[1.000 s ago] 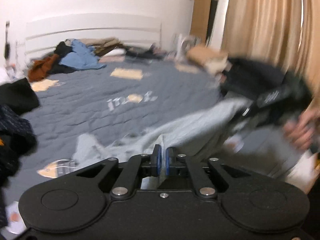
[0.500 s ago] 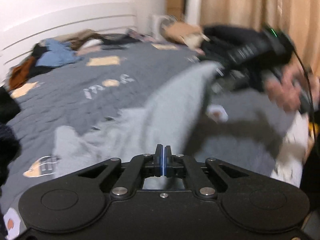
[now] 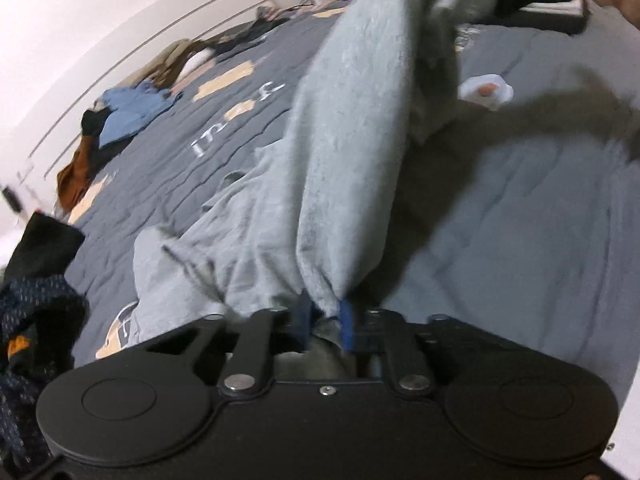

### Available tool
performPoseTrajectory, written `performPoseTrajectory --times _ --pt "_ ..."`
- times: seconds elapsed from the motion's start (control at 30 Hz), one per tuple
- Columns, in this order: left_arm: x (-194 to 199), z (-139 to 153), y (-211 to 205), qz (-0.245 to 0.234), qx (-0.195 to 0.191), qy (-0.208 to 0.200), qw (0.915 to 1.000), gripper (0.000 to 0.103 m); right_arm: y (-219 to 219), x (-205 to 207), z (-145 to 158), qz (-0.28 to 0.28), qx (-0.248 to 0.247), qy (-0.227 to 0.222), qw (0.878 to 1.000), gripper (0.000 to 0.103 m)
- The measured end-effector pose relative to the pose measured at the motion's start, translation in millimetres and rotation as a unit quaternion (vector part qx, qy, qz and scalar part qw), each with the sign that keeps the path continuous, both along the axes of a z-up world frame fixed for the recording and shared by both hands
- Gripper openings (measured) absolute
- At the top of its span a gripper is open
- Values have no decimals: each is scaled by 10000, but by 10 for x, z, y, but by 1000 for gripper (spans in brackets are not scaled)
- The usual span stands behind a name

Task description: Fold clothes

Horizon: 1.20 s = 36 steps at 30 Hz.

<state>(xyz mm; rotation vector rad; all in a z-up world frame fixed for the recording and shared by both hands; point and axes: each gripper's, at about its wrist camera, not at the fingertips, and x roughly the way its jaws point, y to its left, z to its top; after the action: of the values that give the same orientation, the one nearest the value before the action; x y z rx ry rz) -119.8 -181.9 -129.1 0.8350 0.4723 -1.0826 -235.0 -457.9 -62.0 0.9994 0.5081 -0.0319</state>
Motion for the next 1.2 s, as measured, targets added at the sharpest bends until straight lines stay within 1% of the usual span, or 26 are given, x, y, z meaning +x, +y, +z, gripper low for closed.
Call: performPoseTrajectory --times 0.07,0.17,0.2,0.27,0.3,0.37,0.43,0.47,0.53,0.6,0.63,0.73,0.8,0.87,0.93,0.97,1.07,1.13,1.2 --pt "82 133 54 139 -250 246 9993 8 -15 -16 8 -38 18 -44 10000 22" --pt "204 466 229 293 -896 565 9939 7 -38 -41 20 -98 46 -112 9999 22" --pt "262 583 295 334 -1138 741 9902 6 -53 -58 26 -135 67 -145 9998 22" --pt "377 784 447 378 -1611 1110 9800 6 -72 -84 38 -169 128 -228 9995 22" --pt "417 858 496 347 -1800 1326 9741 6 -80 -96 44 -170 156 -271 9994 22" --pt "495 1007 593 278 -2170 1763 9597 6 -81 -115 63 -146 197 -344 9991 22" --pt "516 1084 709 53 -2494 2229 9424 6 -88 -128 89 -113 225 -428 9988 22" --pt "526 1122 767 -62 -2652 2459 9323 6 -94 -133 102 -97 240 -465 9986 22" --pt "594 1139 815 -155 -2854 2794 9167 6 -123 -146 115 -92 291 -516 9982 22" --pt "636 1102 766 89 -2816 2669 9216 6 -147 -155 111 -119 325 -538 9980 22" --pt "656 1082 739 215 -2792 2599 9241 6 -143 -149 111 -144 263 -473 9984 22" --pt "722 886 549 897 -2306 2246 9425 6 -104 -95 81 -176 -26 -154 9997 22" --pt "731 735 393 1324 -1971 1887 9529 6 -44 -25 22 -156 -275 102 9994 25" --pt "724 567 242 1671 -1621 1509 9607 7 27 61 -41 -113 -519 315 9981 27" --pt "750 466 151 1881 -1379 1301 9637 11 94 145 -106 -60 -712 466 9964 28" --pt "779 450 167 1888 -1321 1221 9654 11 114 177 -134 -39 -739 484 9961 28" --pt "747 587 258 1796 -1450 1189 9657 13 105 199 -197 -159 -653 473 9966 28" --pt "682 718 306 1642 -1648 1183 9654 19 57 173 -217 -288 -560 421 9971 28" --pt "550 808 373 1178 -1790 1388 9669 20 15 161 -231 -389 -493 410 9972 29"
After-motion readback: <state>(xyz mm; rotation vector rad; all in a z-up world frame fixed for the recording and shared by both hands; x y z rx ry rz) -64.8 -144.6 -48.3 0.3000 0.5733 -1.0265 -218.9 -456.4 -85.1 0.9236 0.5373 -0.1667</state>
